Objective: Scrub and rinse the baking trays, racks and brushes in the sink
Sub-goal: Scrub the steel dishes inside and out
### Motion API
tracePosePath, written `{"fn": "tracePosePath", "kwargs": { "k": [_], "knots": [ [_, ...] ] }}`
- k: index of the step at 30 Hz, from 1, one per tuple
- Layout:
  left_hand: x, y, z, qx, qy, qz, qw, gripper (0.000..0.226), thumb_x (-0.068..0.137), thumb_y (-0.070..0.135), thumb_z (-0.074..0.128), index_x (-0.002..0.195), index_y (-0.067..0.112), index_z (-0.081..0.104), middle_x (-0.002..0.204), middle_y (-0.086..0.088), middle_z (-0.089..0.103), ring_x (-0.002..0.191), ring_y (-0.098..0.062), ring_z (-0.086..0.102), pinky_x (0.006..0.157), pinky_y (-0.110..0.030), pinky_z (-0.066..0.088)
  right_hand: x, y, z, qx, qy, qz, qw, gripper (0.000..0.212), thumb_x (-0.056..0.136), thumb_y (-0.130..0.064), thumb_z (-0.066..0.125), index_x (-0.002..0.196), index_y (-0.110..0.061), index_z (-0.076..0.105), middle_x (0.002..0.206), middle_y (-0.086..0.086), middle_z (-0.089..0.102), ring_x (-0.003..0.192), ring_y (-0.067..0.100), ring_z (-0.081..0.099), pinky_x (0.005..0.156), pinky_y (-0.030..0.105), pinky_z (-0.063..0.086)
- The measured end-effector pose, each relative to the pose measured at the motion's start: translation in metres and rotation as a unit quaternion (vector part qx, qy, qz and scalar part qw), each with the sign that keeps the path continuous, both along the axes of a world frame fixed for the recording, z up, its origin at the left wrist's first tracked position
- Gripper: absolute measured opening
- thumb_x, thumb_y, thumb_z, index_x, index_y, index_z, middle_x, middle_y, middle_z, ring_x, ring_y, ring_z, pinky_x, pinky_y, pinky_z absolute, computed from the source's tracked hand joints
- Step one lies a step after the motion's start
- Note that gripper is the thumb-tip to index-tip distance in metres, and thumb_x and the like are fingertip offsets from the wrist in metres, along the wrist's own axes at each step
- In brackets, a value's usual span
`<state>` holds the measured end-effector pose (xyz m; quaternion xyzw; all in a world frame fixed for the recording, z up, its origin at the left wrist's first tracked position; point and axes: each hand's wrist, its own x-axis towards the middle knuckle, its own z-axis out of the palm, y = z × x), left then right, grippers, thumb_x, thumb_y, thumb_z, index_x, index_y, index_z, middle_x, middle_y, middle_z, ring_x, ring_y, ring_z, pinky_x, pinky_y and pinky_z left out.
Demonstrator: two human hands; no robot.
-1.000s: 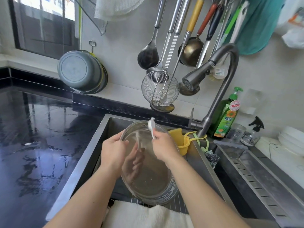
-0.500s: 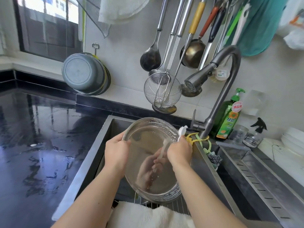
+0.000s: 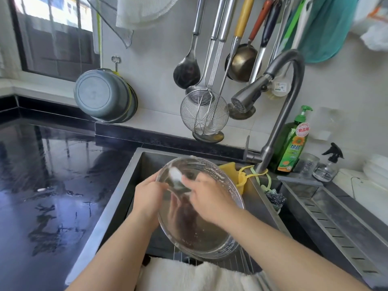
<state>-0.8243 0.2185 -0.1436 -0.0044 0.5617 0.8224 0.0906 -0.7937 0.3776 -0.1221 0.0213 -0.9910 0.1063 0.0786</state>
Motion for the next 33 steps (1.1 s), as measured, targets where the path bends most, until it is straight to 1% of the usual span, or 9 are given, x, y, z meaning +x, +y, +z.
{"fn": "tracePosePath", "kwargs": {
  "k": [3,6,11,15,18,21,26,29,33],
  "knots": [
    [-0.004,-0.004,0.003,0.037,-0.009,-0.025,0.999,0.058,0.073,-0.019,0.043,0.106,0.010,0.080,0.096,-0.022,0.076,0.082,-0.036,0.073,0.071,-0.039,0.061,0.004,0.004,-0.008,-0.027,0.019,0.087,0.996,0.056,0.105,-0.021,0.039,0.149,-0.054,0.034,0.098,-0.008,0.047,0.088,0.018,0.053,0.075,0.038,0.051],
    [-0.003,-0.005,0.004,0.023,-0.009,-0.030,0.999,0.054,0.075,-0.016,0.041,0.100,0.011,0.080,0.084,-0.013,0.072,0.071,-0.026,0.065,0.062,-0.031,0.053,-0.020,0.032,0.010,-0.163,0.164,-0.052,0.972,0.055,0.105,-0.016,0.044,0.148,-0.050,0.040,0.091,-0.006,0.048,0.078,0.013,0.051,0.061,0.026,0.042],
    [-0.001,-0.005,0.007,0.009,0.004,-0.084,0.996,0.065,0.071,-0.015,0.039,0.110,0.017,0.079,0.086,-0.012,0.072,0.074,-0.028,0.065,0.063,-0.032,0.053,-0.041,0.018,0.017,-0.123,0.084,-0.031,0.988,0.053,0.104,-0.021,0.043,0.145,-0.053,0.043,0.098,-0.005,0.051,0.083,0.017,0.054,0.067,0.029,0.042],
    [-0.006,-0.008,0.001,0.040,-0.022,-0.099,0.994,0.059,0.065,-0.011,0.042,0.108,0.011,0.075,0.111,-0.034,0.069,0.101,-0.052,0.070,0.090,-0.059,0.059,-0.017,-0.002,0.005,-0.067,-0.005,0.123,0.990,0.050,0.104,-0.025,0.044,0.143,-0.056,0.045,0.091,-0.009,0.049,0.080,0.008,0.049,0.067,0.031,0.043],
    [-0.002,-0.007,0.007,0.084,-0.013,-0.149,0.985,0.060,0.069,-0.011,0.035,0.113,0.006,0.071,0.099,-0.021,0.073,0.087,-0.036,0.072,0.074,-0.042,0.059,-0.032,0.010,0.018,-0.053,0.026,0.078,0.995,0.048,0.105,-0.024,0.044,0.143,-0.053,0.047,0.095,-0.006,0.050,0.082,0.014,0.054,0.071,0.039,0.051],
    [0.001,-0.007,0.011,0.142,-0.002,-0.180,0.973,0.062,0.073,-0.010,0.029,0.122,-0.001,0.066,0.104,-0.025,0.071,0.091,-0.038,0.071,0.082,-0.046,0.059,-0.039,0.015,0.025,-0.052,0.032,0.042,0.997,0.049,0.105,-0.023,0.042,0.146,-0.049,0.048,0.095,-0.005,0.049,0.091,0.019,0.055,0.078,0.038,0.048],
    [-0.006,-0.011,0.005,0.179,-0.037,-0.110,0.977,0.038,0.088,0.025,0.043,0.096,0.002,0.072,0.094,-0.022,0.066,0.082,-0.038,0.067,0.080,-0.044,0.053,0.003,-0.009,0.008,-0.099,-0.008,0.156,0.983,0.049,0.106,-0.023,0.043,0.147,-0.049,0.044,0.092,-0.011,0.047,0.087,0.011,0.051,0.080,0.038,0.049],
    [0.001,-0.003,0.011,0.200,-0.063,-0.097,0.973,0.064,0.103,0.056,0.037,0.122,0.006,0.072,0.115,-0.023,0.073,0.102,-0.040,0.073,0.086,-0.047,0.056,-0.013,-0.002,0.014,-0.064,0.020,0.098,0.993,0.048,0.105,-0.024,0.044,0.147,-0.048,0.045,0.093,-0.010,0.047,0.087,0.015,0.053,0.080,0.044,0.051],
    [0.007,0.003,0.015,0.194,-0.077,-0.105,0.972,0.072,0.104,0.062,0.036,0.129,0.003,0.070,0.127,-0.028,0.068,0.113,-0.043,0.070,0.095,-0.051,0.055,-0.021,-0.006,0.017,-0.044,0.025,0.042,0.998,0.051,0.105,-0.024,0.044,0.152,-0.044,0.040,0.098,-0.007,0.046,0.091,0.021,0.054,0.083,0.047,0.052]
  ]
}}
